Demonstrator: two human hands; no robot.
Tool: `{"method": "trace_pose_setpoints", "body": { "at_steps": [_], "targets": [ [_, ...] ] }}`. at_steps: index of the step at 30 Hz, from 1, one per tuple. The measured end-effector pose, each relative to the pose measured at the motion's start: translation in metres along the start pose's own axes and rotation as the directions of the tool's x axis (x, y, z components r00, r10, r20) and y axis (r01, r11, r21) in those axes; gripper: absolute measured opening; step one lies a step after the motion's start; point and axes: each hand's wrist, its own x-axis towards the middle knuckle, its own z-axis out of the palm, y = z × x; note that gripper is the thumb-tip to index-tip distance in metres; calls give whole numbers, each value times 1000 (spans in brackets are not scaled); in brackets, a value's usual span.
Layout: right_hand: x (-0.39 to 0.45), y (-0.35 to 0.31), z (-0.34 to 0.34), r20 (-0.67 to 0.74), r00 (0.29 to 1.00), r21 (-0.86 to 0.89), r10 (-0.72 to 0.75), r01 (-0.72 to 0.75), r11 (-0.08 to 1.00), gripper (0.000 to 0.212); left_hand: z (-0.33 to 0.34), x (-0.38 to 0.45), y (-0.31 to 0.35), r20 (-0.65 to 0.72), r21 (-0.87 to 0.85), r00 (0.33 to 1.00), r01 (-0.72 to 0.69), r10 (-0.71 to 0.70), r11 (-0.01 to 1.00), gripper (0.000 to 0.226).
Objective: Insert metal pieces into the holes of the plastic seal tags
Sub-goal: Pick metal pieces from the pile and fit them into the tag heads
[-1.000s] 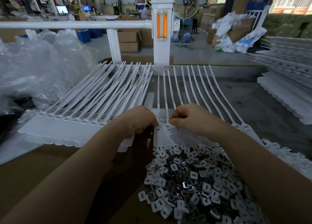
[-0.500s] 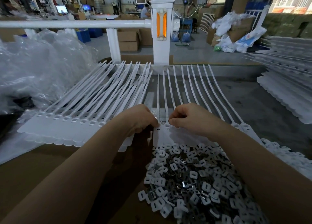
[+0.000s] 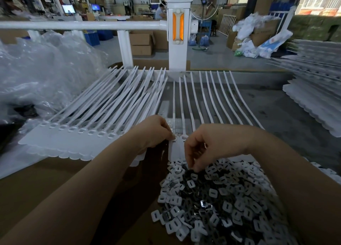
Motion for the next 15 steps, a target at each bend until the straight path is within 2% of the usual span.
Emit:
{"method": "trace_pose_setpoints", "body": {
  "at_steps": [5, 9, 15],
  "targets": [
    [5, -8, 6, 27, 1000, -97, -2, 4, 995, 21, 4, -4, -3, -53, 75, 993, -101, 105, 992, 12],
    [8, -13, 11, 48, 999, -163, -22, 29, 986, 19, 4, -4, -4, -68, 89, 990, -119, 125, 989, 11],
    [8, -15, 13, 88, 996, -145, -34, 46, 988, 10, 5, -4, -6, -86, 10, 989, -119, 120, 993, 8]
  ]
}}
